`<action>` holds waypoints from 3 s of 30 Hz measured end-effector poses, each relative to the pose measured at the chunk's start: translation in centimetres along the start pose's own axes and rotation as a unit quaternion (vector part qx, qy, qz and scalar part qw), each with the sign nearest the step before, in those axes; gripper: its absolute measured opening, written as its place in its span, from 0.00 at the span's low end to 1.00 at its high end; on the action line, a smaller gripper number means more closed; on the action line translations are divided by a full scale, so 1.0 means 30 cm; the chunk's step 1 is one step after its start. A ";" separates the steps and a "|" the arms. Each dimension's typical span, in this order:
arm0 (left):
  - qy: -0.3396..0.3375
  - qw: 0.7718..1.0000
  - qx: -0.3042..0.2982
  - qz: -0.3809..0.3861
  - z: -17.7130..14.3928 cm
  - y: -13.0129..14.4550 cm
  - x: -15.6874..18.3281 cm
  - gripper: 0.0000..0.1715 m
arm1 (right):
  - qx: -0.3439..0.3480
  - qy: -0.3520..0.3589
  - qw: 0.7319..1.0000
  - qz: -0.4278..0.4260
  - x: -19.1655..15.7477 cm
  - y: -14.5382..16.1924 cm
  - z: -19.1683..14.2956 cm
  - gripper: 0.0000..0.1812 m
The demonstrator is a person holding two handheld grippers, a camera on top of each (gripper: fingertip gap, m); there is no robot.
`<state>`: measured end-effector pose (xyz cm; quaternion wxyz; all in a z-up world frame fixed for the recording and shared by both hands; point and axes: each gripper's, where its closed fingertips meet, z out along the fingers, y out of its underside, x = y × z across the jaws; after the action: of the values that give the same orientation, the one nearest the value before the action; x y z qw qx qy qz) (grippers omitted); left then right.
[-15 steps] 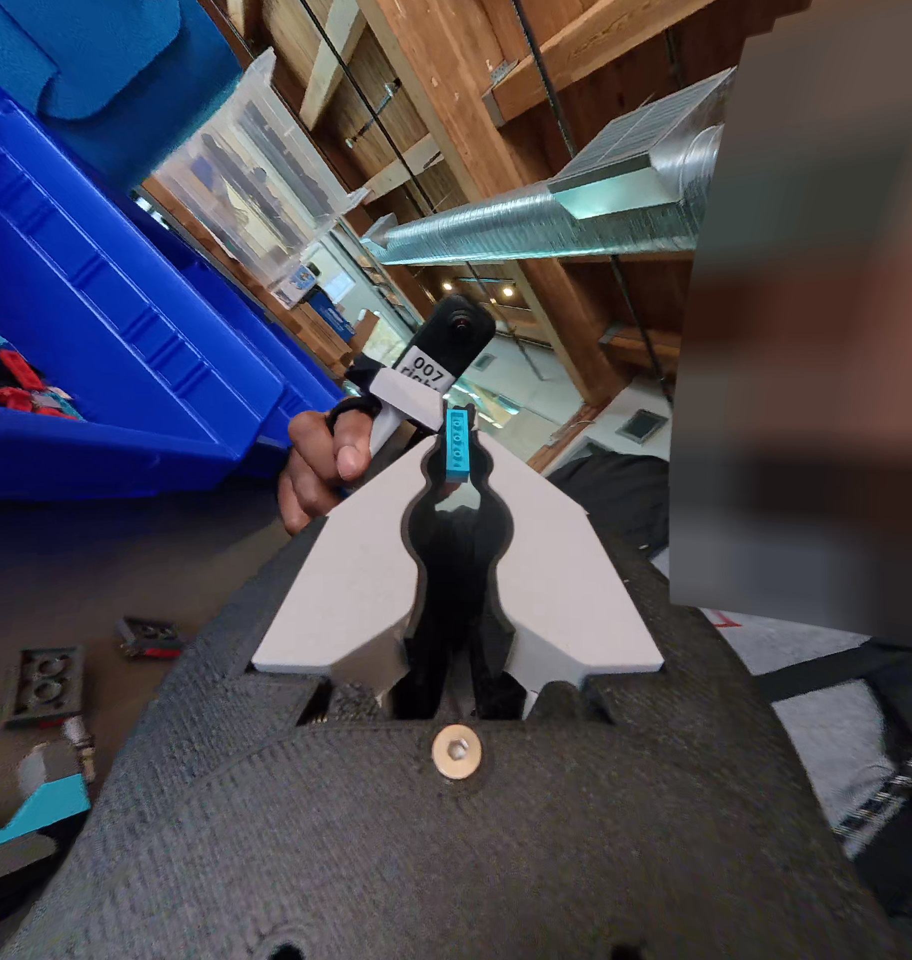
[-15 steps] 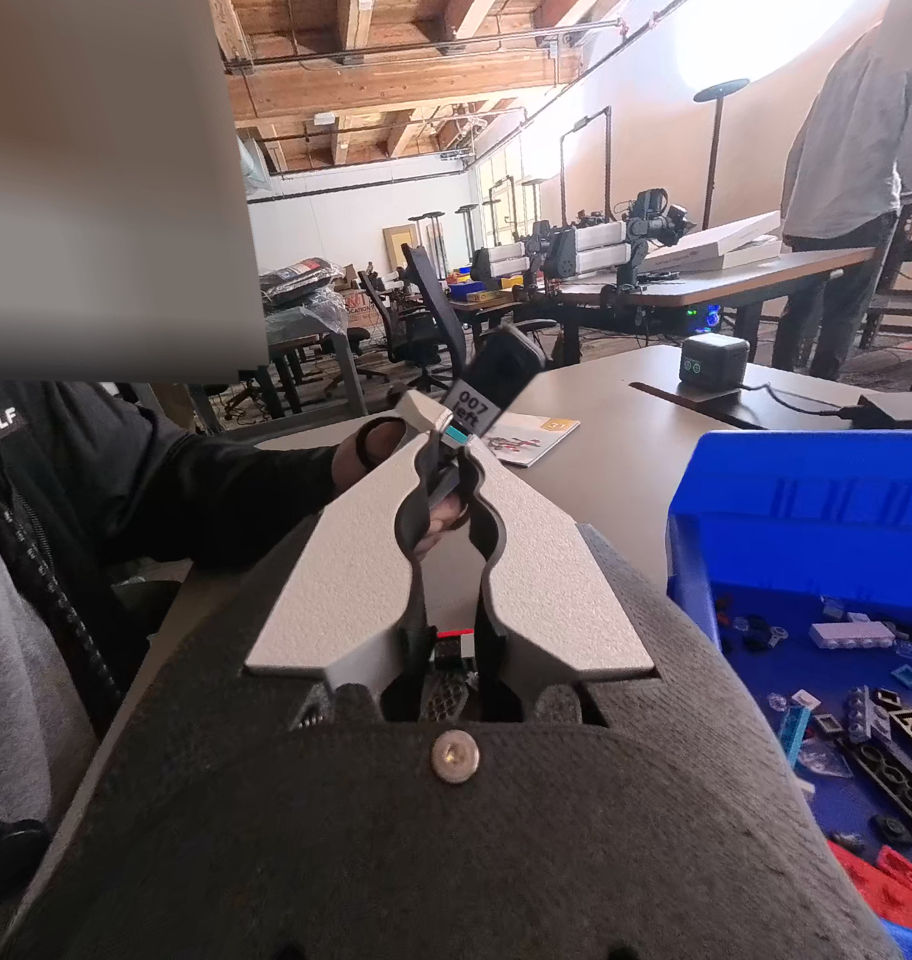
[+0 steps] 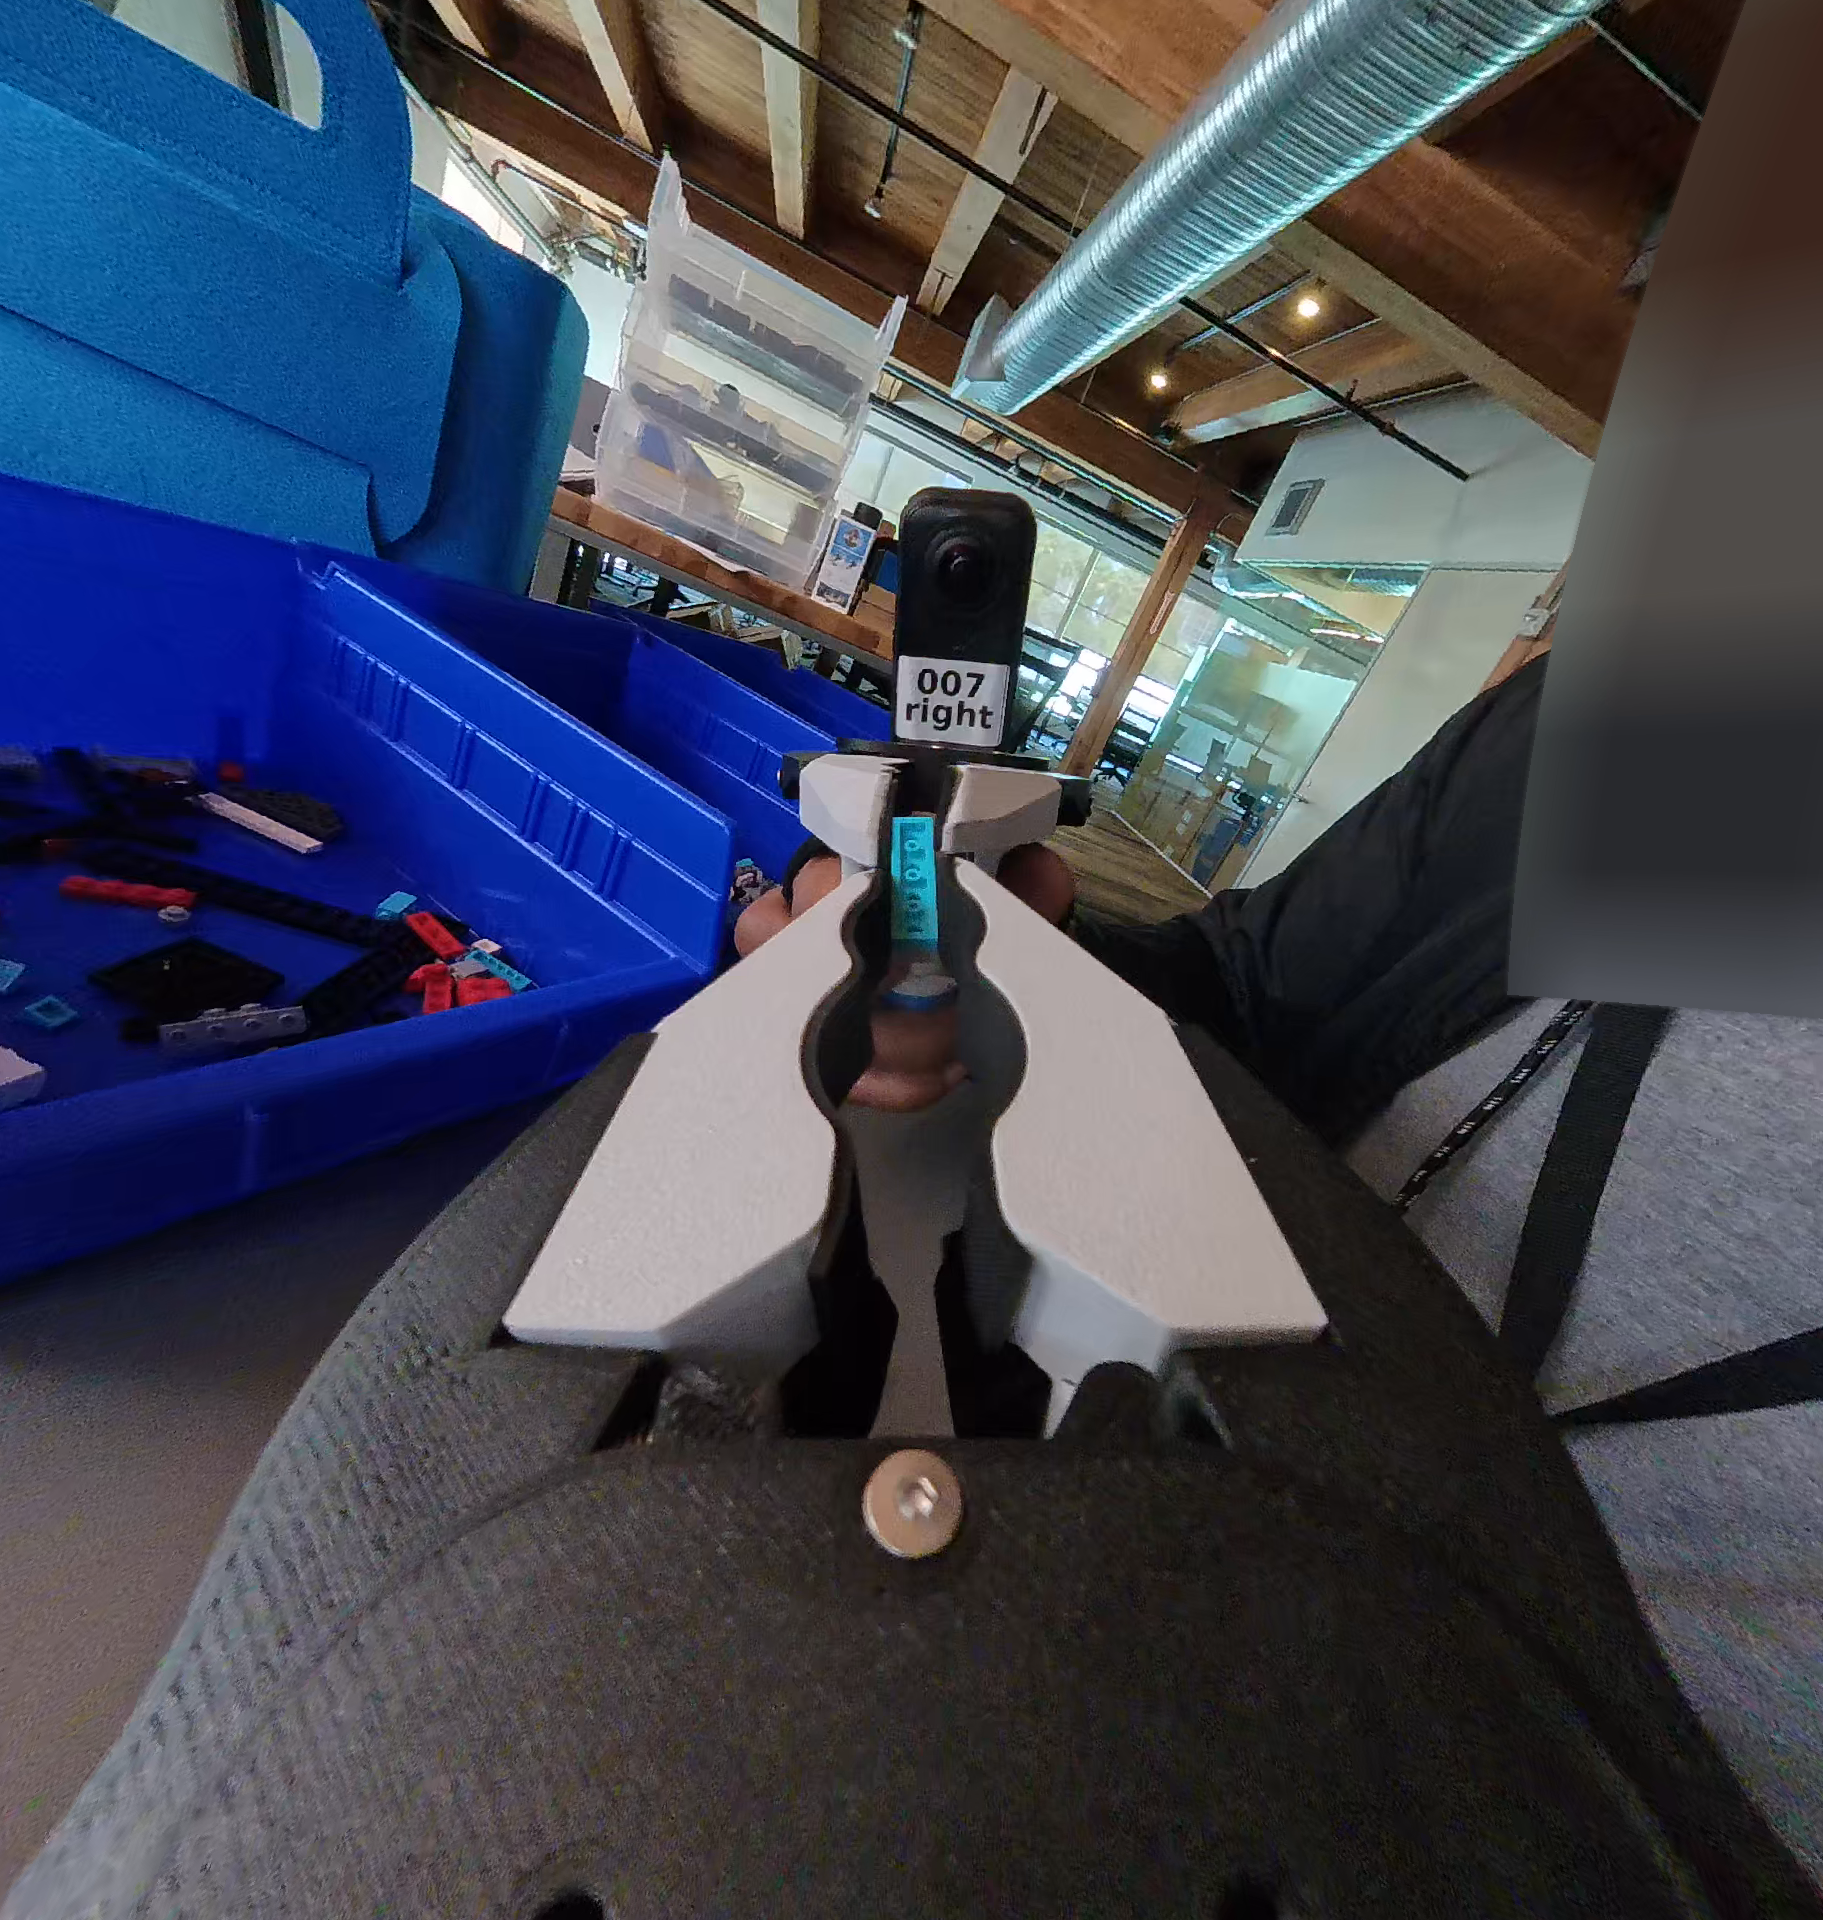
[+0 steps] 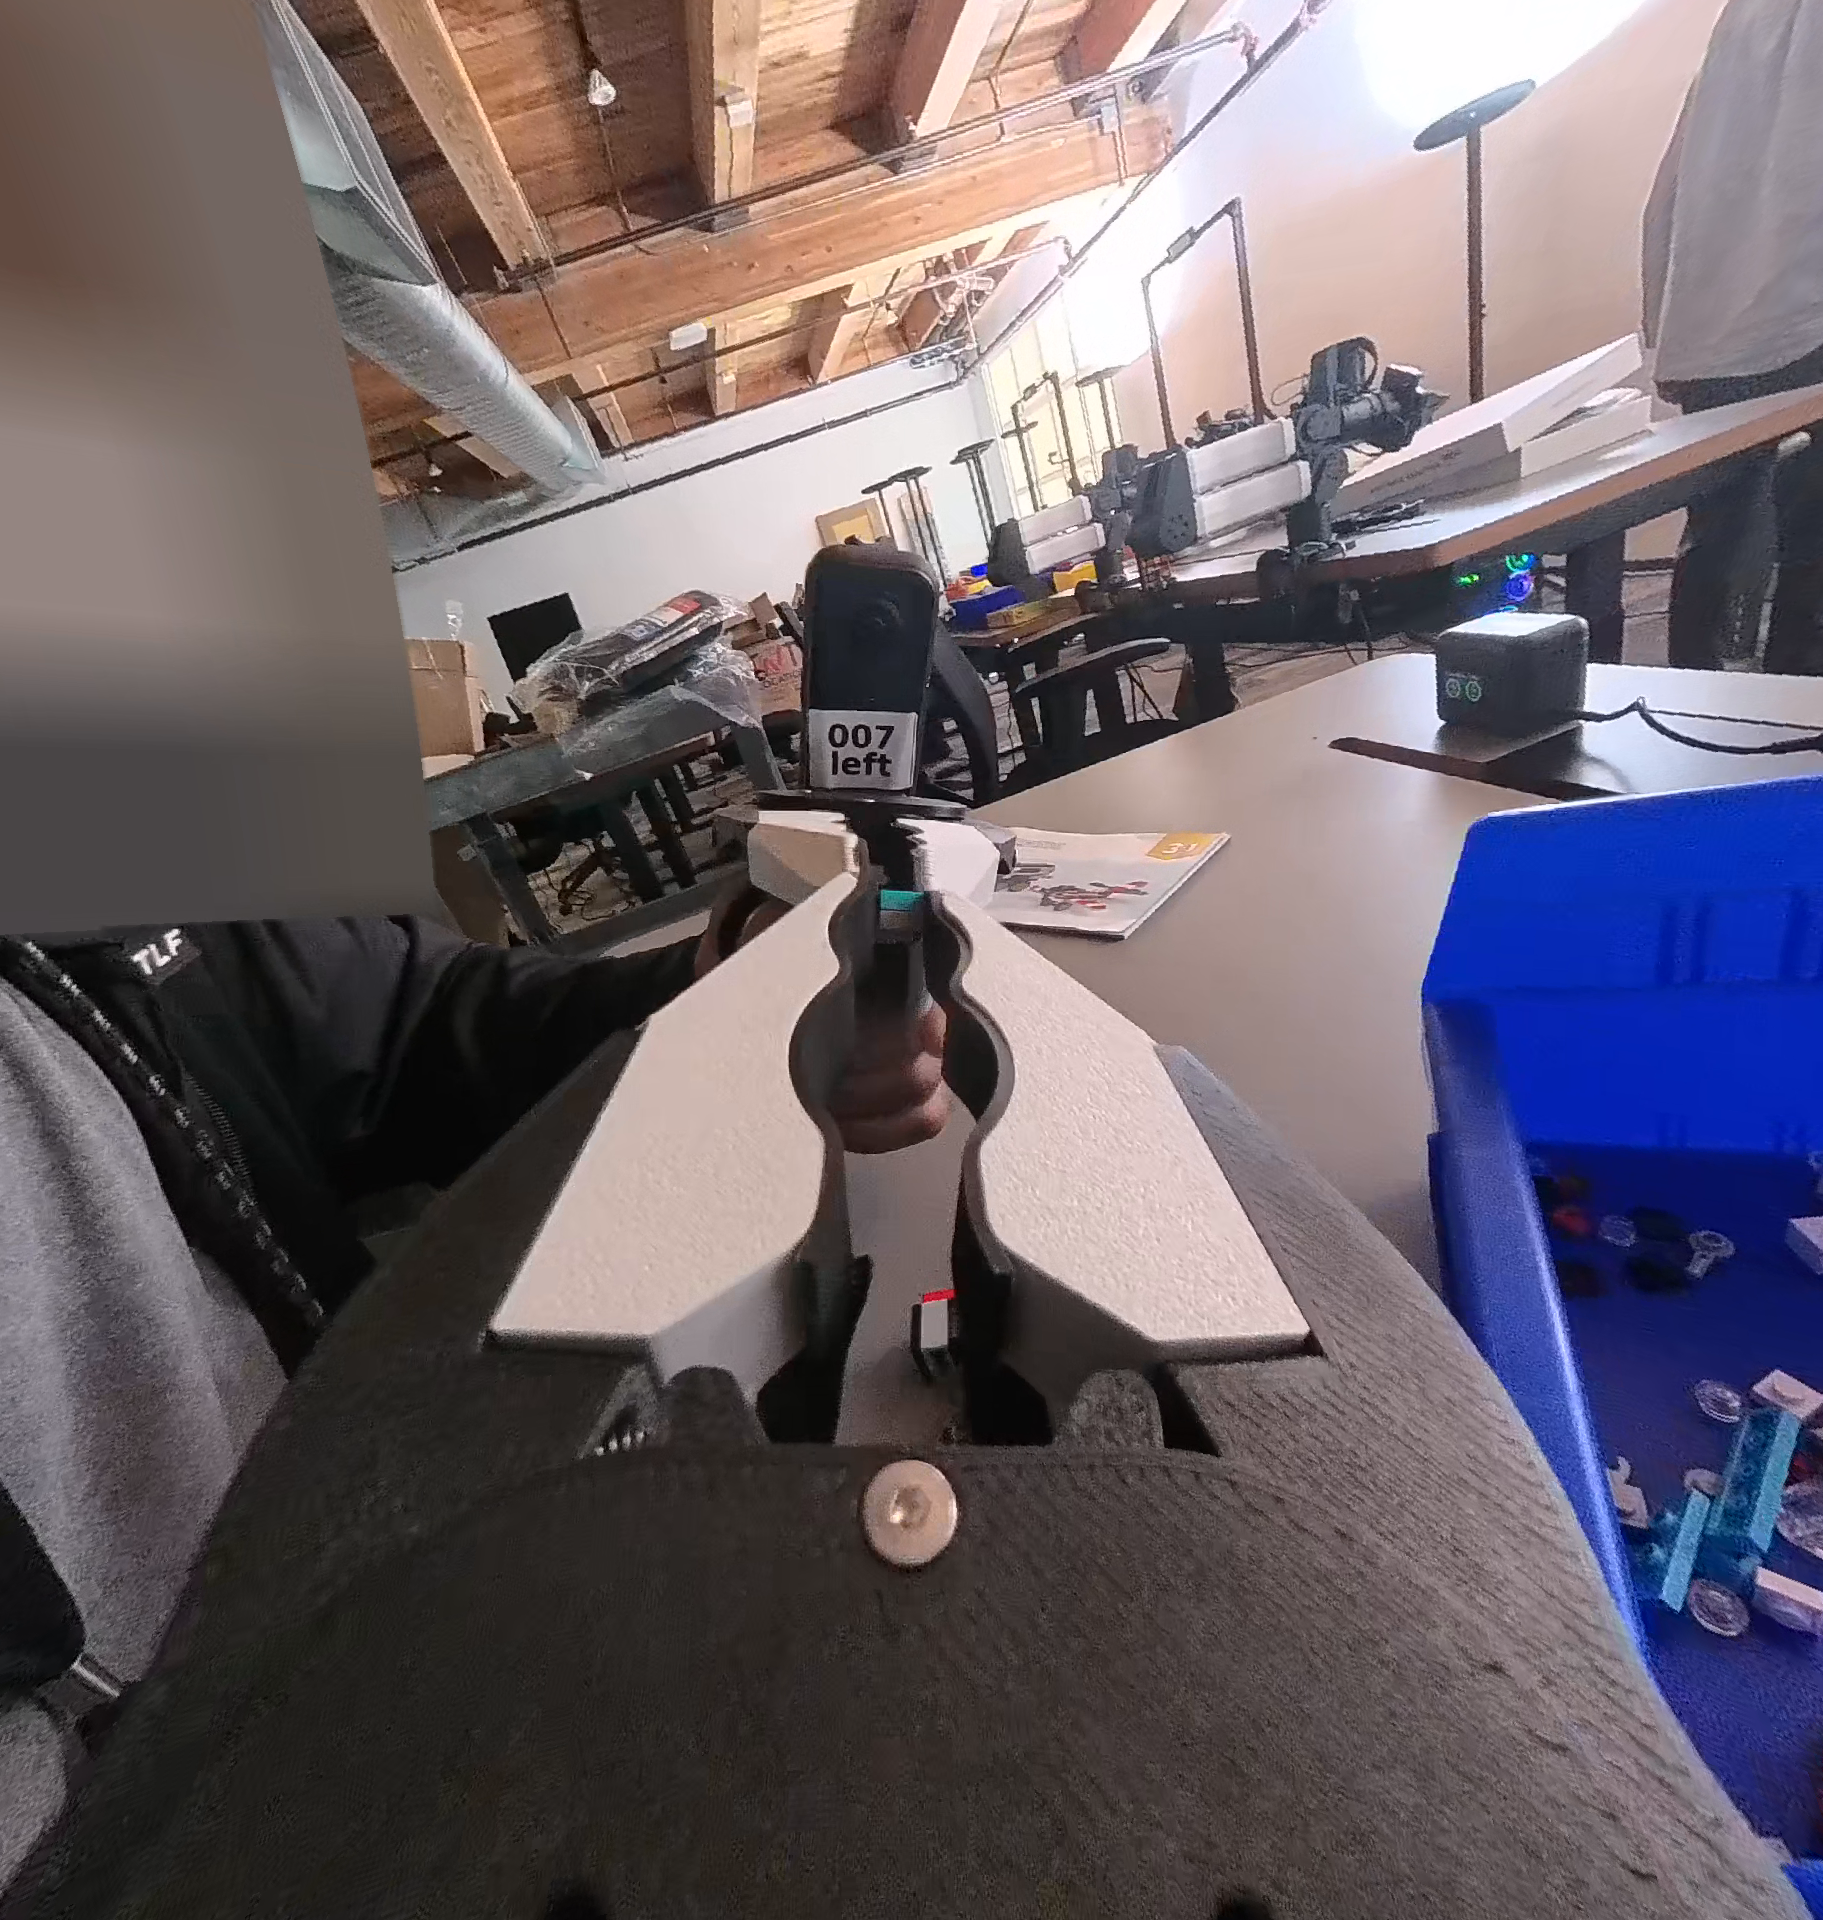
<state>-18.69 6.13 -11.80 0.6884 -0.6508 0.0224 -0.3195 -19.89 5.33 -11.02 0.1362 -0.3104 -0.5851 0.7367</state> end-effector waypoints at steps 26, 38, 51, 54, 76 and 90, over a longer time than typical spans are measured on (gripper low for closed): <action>0.164 0.939 0.037 -0.299 0.014 0.015 0.057 0.04 | -0.050 -0.016 0.970 -0.236 -0.061 0.021 -0.034 0.05; 0.191 0.927 0.034 -0.321 0.018 0.030 0.073 0.02 | -0.069 -0.038 0.950 -0.302 -0.088 0.048 -0.055 0.05; -0.048 0.994 -0.031 0.098 -0.006 0.006 -0.010 0.14 | -0.077 0.028 0.982 -0.168 0.009 0.021 -0.017 0.05; -0.104 0.971 -0.066 0.203 -0.006 0.024 -0.035 0.13 | -0.085 0.037 0.987 -0.129 0.018 0.024 -0.014 0.05; -0.251 0.844 -0.155 0.449 -0.016 0.077 -0.121 0.03 | -0.114 0.093 0.989 -0.003 0.094 0.095 -0.016 0.06; -0.277 0.841 -0.139 0.443 -0.025 0.052 -0.128 0.03 | -0.074 0.110 0.990 0.039 0.092 0.076 -0.003 0.12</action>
<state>-21.45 7.19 -14.82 0.6360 -0.7221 0.1605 0.2196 -21.61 6.32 -14.01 0.1480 -0.4214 -0.6067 0.6576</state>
